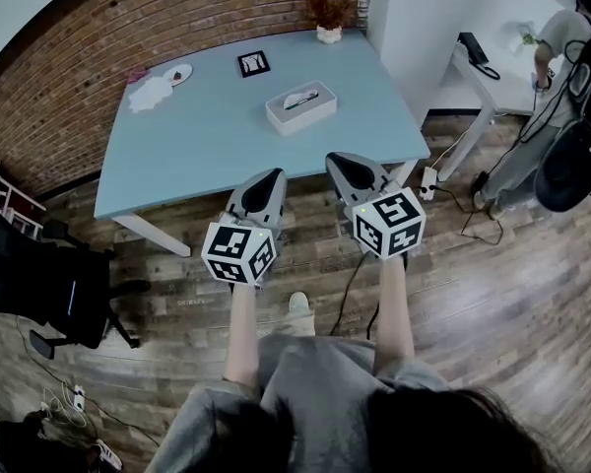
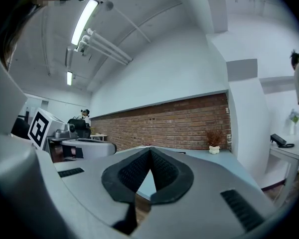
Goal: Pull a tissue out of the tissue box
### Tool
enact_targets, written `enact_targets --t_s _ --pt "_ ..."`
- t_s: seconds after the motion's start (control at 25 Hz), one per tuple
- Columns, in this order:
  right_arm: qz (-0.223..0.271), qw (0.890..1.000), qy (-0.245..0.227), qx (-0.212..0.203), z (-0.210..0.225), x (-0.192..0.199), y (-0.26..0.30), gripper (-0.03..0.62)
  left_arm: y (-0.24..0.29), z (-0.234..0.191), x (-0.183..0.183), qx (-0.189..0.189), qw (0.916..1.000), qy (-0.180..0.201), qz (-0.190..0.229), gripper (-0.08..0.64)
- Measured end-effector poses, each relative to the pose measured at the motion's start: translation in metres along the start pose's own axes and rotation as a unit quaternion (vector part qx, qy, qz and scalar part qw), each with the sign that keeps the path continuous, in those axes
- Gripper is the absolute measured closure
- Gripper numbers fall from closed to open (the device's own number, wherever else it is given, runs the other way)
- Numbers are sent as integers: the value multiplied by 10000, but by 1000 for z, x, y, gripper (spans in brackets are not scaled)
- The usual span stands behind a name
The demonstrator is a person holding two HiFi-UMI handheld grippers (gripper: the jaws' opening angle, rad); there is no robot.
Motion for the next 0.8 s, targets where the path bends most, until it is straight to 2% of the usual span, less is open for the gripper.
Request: enact_targets --t_s 0.44,0.8 --pt "-177 9998 -40 116 31 4 64 594 52 -55 -6 199 9997 -69 -99 557" --pt "-238 9989 -9 399 46 9 100 594 78 -93 -9 352 9993 -78 -130 557"
Point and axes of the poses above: the fingertips, and each gripper's own axes: y forward along the fingers, z to its right, x out of its underside, the point moved 4 cm from there along -y, backward along the fingers, and after that the axes turned 6 degrees about -y, right-handed, at the moved point
